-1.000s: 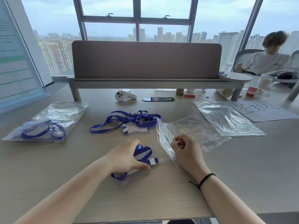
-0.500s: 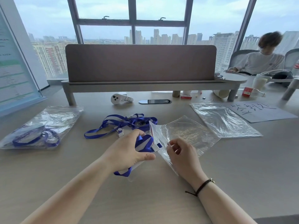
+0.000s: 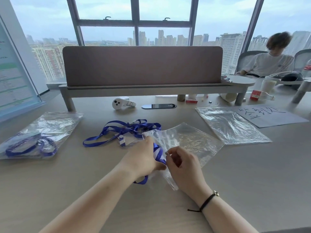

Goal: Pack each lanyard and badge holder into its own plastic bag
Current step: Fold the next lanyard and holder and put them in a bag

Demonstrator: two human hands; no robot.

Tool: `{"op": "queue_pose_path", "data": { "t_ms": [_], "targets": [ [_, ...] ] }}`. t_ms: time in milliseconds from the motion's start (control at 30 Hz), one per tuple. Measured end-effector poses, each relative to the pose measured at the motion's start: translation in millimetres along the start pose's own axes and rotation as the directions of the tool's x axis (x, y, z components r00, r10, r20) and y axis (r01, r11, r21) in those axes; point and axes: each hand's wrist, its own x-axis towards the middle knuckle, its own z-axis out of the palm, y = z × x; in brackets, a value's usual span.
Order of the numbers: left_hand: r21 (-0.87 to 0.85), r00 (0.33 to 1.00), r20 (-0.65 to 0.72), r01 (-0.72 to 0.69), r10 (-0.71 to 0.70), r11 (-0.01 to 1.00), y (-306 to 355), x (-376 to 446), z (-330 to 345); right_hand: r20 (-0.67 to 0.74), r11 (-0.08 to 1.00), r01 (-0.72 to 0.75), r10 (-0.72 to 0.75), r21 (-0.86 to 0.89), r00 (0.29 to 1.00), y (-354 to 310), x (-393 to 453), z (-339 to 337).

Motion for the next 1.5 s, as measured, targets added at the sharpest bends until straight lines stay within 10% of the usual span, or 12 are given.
{"op": "queue_pose_path", "data": {
  "t_ms": [267, 467, 767, 900, 1033, 1333, 1500],
  "targets": [
    [-0.436, 0.987, 0.042, 0.159, -0.157, 0.886, -13, 33, 5, 0.09, 0.988, -0.013, -0.001, 0.152, 0.996, -6, -1, 0],
    [-0.845, 0.981, 0.144, 0.189, -0.128, 0.5, -8, 34, 22, 0.102, 0.945, -0.066, 0.035, 0.32, 0.994, -5, 0, 0],
    [-0.876, 0.903, 0.43, 0.412, 0.017, 0.251, 6, 25, 36, 0.116, 0.827, -0.144, 0.096, 0.543, 0.989, -9, 3, -6],
    [-0.836, 0.882, 0.469, 0.427, 0.047, 0.343, 8, 20, 29, 0.069, 0.767, -0.159, 0.148, 0.622, 0.987, -10, 6, -13],
    [-0.661, 0.953, 0.295, 0.26, -0.075, 0.704, 5, 29, 33, 0.108, 0.703, -0.214, 0.193, 0.678, 0.975, -9, 8, -15],
    [-0.744, 0.95, 0.279, 0.308, -0.143, 0.593, 13, 25, 30, 0.402, 0.278, -0.466, 0.26, 0.84, 0.878, -8, 19, -31],
    [-0.691, 0.983, 0.17, 0.166, -0.066, 0.704, 14, 22, 23, 0.445, 0.305, -0.491, 0.212, 0.816, 0.87, -15, 21, -37]
  ]
}}
